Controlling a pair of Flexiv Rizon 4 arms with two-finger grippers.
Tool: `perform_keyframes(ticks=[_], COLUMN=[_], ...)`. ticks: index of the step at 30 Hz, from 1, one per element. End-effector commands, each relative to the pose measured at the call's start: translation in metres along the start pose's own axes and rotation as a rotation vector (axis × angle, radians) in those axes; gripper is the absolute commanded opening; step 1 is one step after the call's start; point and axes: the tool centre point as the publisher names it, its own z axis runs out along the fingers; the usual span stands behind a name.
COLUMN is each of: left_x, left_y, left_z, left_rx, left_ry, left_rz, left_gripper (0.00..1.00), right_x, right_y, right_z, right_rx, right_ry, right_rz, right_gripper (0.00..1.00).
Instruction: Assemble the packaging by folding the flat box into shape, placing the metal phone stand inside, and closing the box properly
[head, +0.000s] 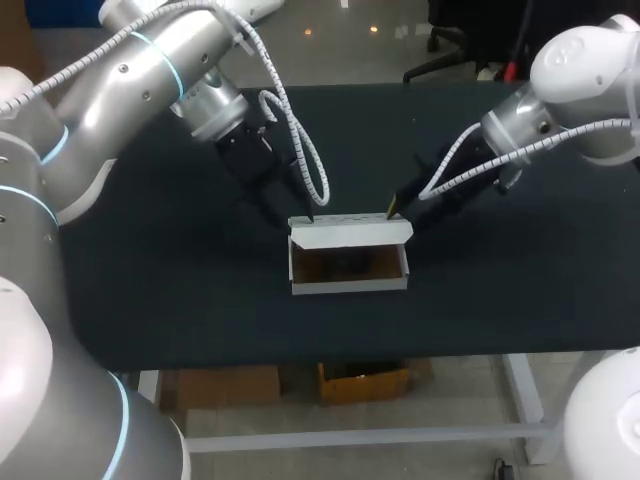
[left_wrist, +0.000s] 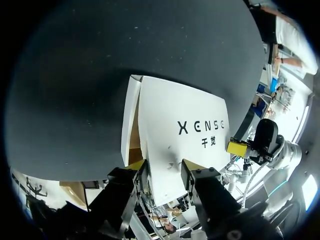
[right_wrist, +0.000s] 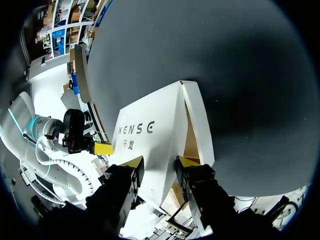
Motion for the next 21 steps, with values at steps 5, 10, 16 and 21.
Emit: perform_keyframes(ticks=[5, 10, 16, 21], left_x=[-0.004, -0.006, -0.009, -0.012], left_y=[-0.006, -0.006, -0.006, -0.006], left_z=[0.006, 0.007, 0.006, 0.005], left_rx=[-0.016, -0.018, -0.013, -0.008], left_ry=[-0.001, -0.001, -0.003, -0.008], left_rz=[0.002, 0.001, 0.003, 0.001], left_gripper=[0.44, 0.44, 0.45, 0.45], right_x=[-0.005, -0.007, -0.01, -0.013], right_y=[0.0, 0.0, -0.001, -0.001], right_z=[0.004, 0.005, 0.005, 0.007], right_rx=[0.003, 0.006, 0.008, 0.013], right_ry=[0.0, 0.001, -0.001, -0.001], right_rz=[0.005, 0.007, 0.006, 0.003], right_gripper=[0.39, 0.39, 0.41, 0.42])
